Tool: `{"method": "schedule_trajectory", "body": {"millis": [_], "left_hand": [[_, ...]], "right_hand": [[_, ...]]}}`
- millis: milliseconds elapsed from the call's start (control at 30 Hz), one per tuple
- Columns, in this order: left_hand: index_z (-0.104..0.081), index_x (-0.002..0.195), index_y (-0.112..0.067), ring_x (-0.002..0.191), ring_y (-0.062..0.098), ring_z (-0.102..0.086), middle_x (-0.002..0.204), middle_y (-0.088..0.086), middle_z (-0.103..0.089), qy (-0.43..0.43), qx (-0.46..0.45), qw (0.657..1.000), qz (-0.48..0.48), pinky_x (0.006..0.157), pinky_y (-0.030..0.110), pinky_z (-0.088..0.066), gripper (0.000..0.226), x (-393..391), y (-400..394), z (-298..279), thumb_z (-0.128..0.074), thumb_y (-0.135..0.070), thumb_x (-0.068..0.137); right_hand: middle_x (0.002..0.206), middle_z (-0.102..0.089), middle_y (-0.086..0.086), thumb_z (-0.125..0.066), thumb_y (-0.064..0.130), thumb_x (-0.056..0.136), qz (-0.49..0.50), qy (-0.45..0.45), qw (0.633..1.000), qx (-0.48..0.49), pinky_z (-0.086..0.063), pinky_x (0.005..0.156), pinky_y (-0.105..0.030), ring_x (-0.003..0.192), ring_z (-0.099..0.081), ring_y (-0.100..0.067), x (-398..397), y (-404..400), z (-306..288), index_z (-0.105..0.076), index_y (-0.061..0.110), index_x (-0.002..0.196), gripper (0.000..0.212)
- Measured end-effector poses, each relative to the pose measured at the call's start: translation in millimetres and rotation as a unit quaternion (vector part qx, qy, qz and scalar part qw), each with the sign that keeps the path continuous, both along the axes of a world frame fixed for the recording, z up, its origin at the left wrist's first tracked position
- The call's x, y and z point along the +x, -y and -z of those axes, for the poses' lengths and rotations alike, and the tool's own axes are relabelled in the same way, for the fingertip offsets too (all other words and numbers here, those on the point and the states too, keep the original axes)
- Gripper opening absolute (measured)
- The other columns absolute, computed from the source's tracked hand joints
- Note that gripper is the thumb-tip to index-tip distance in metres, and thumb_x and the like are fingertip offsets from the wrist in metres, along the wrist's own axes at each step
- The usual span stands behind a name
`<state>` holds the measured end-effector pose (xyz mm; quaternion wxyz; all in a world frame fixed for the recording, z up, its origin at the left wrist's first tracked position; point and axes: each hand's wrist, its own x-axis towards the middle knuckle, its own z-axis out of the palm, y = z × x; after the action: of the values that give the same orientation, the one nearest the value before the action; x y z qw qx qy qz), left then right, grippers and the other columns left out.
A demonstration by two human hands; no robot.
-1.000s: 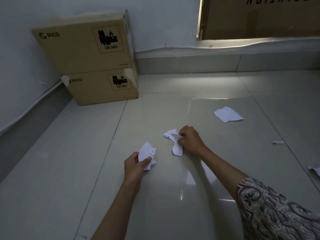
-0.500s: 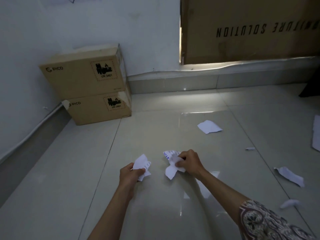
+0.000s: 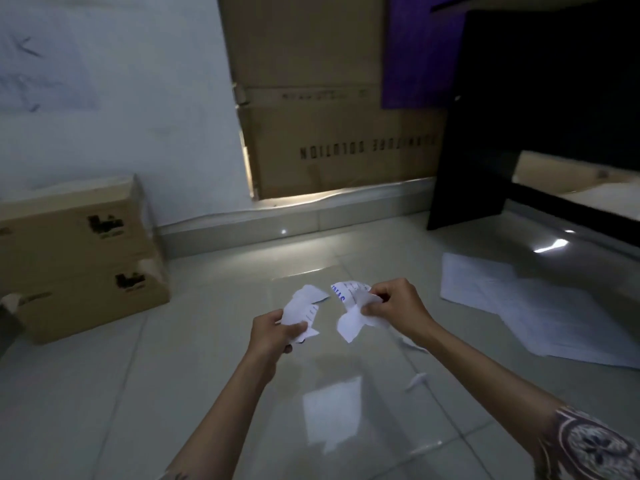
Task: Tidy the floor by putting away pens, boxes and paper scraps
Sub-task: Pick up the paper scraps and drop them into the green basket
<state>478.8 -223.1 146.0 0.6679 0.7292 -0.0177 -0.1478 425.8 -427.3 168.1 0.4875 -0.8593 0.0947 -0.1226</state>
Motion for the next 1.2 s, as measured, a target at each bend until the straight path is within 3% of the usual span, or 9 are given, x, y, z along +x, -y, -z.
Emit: {"method": "schedule_trajectory", "body": {"millis": [133, 267, 400, 467, 567, 767, 933, 1033, 1200], "left_hand": [[-0.066, 0.074, -0.008, 0.039, 0.007, -0.044, 0.057, 0.002, -0.060, 0.040, -0.009, 0.995, 0.090, 0.041, 0.017, -0.027, 0.008, -30, 68, -33, -0.068, -0.002, 0.078], [-0.064, 0.068, -0.009, 0.034, 0.007, -0.037, 0.047, -0.003, -0.055, 0.056, -0.044, 0.978, 0.197, 0.037, 0.015, -0.027, 0.015, -76, 138, -60, -0.065, -0.002, 0.081], [-0.061, 0.070, -0.001, 0.034, 0.007, -0.030, 0.050, 0.001, -0.048, 0.074, -0.076, 0.951, 0.290, 0.037, 0.014, -0.025, 0.013, -130, 204, -80, -0.063, 0.002, 0.082], [-0.062, 0.078, 0.001, 0.035, 0.007, -0.032, 0.057, 0.005, -0.048, 0.083, -0.089, 0.935, 0.333, 0.037, 0.015, -0.028, 0.005, -161, 236, -90, -0.063, 0.000, 0.083], [-0.066, 0.089, 0.001, 0.042, 0.008, -0.042, 0.066, 0.006, -0.056, 0.094, -0.104, 0.918, 0.370, 0.040, 0.015, -0.036, 0.008, -204, 274, -101, -0.063, -0.004, 0.084], [-0.067, 0.088, -0.002, 0.041, 0.000, -0.052, 0.067, 0.004, -0.062, 0.117, -0.130, 0.878, 0.446, 0.042, 0.013, -0.039, 0.007, -284, 341, -117, -0.060, -0.002, 0.086], [-0.065, 0.105, -0.004, 0.070, 0.018, -0.064, 0.093, 0.012, -0.070, 0.199, -0.093, 0.851, 0.478, 0.069, 0.032, -0.055, 0.021, -340, 374, -118, -0.063, -0.010, 0.085], [-0.059, 0.114, -0.009, 0.088, 0.019, -0.063, 0.104, 0.009, -0.068, 0.232, -0.061, 0.835, 0.496, 0.078, 0.029, -0.050, 0.033, -353, 385, -114, -0.066, -0.021, 0.084], [-0.058, 0.120, -0.009, 0.099, 0.014, -0.055, 0.114, 0.006, -0.062, 0.237, -0.057, 0.831, 0.499, 0.084, 0.025, -0.044, 0.037, -347, 389, -107, -0.062, -0.025, 0.087]], "right_hand": [[0.041, -0.034, 0.009, -0.067, -0.004, 0.067, 0.080, 0.005, 0.995, -0.057, -0.022, 0.041, -0.017, 0.043, -0.030, -0.007, -63, 51, -43, -0.043, 0.018, 0.040, 0.042], [0.036, -0.029, 0.009, -0.068, -0.003, 0.065, 0.166, 0.007, 0.983, -0.080, -0.020, 0.041, -0.019, 0.036, -0.026, -0.005, -142, 99, -74, -0.039, 0.018, 0.039, 0.045], [0.050, -0.032, -0.002, -0.066, -0.005, 0.064, 0.274, 0.028, 0.954, -0.116, -0.019, 0.042, -0.018, 0.043, -0.026, -0.007, -226, 134, -102, -0.049, -0.003, 0.048, 0.024], [0.053, -0.041, -0.009, -0.067, -0.006, 0.067, 0.327, 0.037, 0.934, -0.142, -0.029, 0.045, -0.022, 0.049, -0.034, -0.003, -267, 150, -114, -0.058, -0.010, 0.059, 0.013], [0.069, -0.066, -0.023, -0.069, 0.000, 0.071, 0.398, 0.057, 0.900, -0.168, -0.049, 0.058, -0.041, 0.063, -0.054, -0.017, -321, 165, -131, -0.068, -0.004, 0.072, 0.004], [0.073, -0.067, -0.021, -0.067, 0.003, 0.077, 0.514, 0.051, 0.833, -0.198, -0.054, 0.067, -0.047, 0.071, -0.065, -0.034, -404, 192, -141, -0.067, -0.004, 0.074, 0.008], [0.062, -0.060, -0.010, -0.066, 0.002, 0.079, 0.546, 0.005, 0.821, -0.168, -0.038, 0.053, -0.028, 0.057, -0.053, -0.020, -446, 207, -124, -0.061, 0.006, 0.062, 0.018], [0.055, -0.050, 0.003, -0.067, 0.004, 0.080, 0.564, -0.016, 0.813, -0.148, -0.029, 0.049, -0.025, 0.051, -0.044, -0.012, -462, 214, -112, -0.054, 0.017, 0.058, 0.028], [0.059, -0.055, 0.000, -0.066, 0.019, 0.084, 0.587, -0.041, 0.793, -0.156, -0.041, 0.056, -0.029, 0.057, -0.052, -0.015, -475, 222, -99, -0.059, 0.013, 0.063, 0.023]]}}
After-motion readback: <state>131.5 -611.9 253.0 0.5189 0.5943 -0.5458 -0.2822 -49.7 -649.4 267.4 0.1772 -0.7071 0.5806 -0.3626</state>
